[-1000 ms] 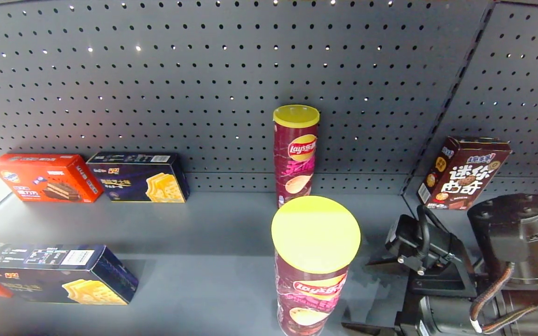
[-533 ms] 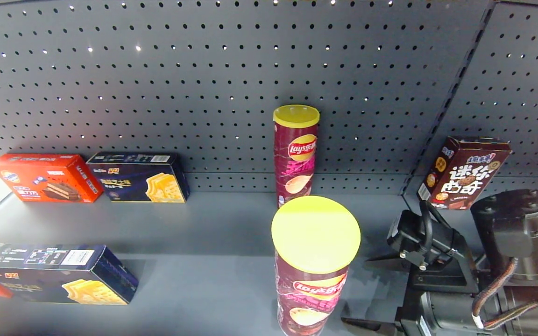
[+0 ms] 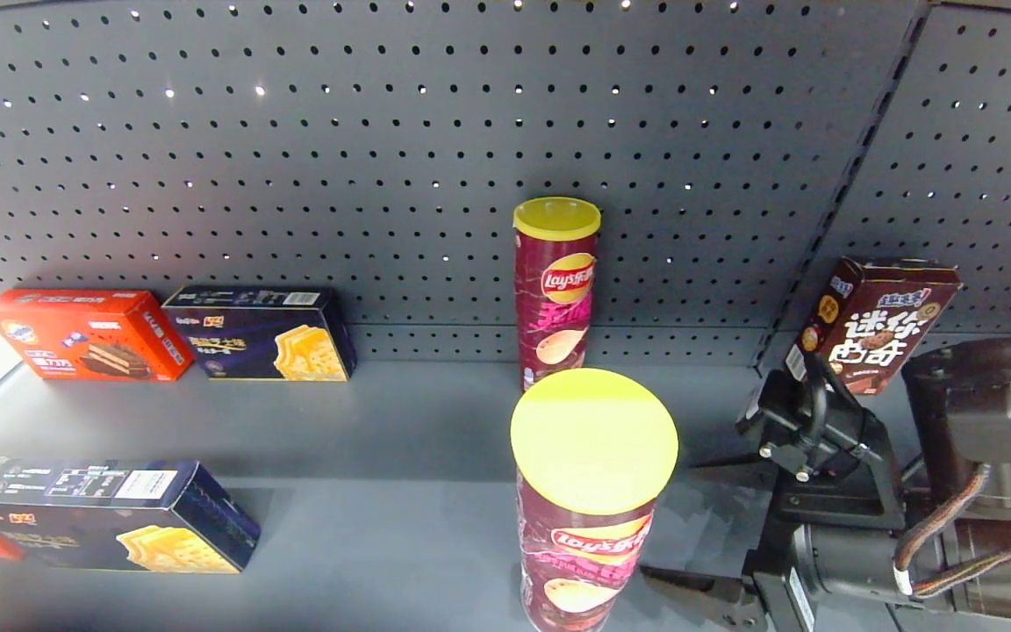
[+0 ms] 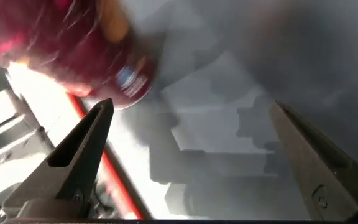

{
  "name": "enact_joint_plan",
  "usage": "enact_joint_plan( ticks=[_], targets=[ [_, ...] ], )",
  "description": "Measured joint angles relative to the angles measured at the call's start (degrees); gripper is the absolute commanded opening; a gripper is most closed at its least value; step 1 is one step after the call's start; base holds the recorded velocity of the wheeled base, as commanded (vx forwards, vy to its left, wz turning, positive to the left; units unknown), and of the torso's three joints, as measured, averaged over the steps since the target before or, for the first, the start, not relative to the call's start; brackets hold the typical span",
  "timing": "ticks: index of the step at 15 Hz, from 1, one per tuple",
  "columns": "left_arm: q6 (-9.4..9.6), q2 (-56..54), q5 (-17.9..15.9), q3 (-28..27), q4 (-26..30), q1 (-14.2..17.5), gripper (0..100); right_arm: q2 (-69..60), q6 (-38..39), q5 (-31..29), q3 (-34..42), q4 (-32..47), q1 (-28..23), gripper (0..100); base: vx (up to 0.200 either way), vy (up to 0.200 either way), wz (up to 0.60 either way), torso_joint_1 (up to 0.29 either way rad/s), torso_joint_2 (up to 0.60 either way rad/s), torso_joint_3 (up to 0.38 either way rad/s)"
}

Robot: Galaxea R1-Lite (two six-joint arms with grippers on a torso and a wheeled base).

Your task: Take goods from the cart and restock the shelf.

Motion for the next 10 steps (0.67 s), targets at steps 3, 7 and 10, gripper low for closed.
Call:
enact_joint_plan(
  ticks=[3,7,10],
  targets=[
    [0.02,0.0,0.0,0.0,0.0,0.0,100,-4.1,0.1,-0.1,-4.2,-0.4,-5.8,100,0.0,0.0,0.0,0.0,0.0,0.0],
    [0.05,0.6,-0.1,0.0,0.0,-0.1,100,-13.6,0.3,-0.3,-6.1,-0.3,-16.7,100,0.0,0.0,0.0,0.0,0.0,0.0],
    [0.05,1.0,-0.2,0.0,0.0,-0.2,100,-22.8,0.5,-0.3,-3.5,-0.1,-26.5,100,0.0,0.0,0.0,0.0,0.0,0.0]
  ],
)
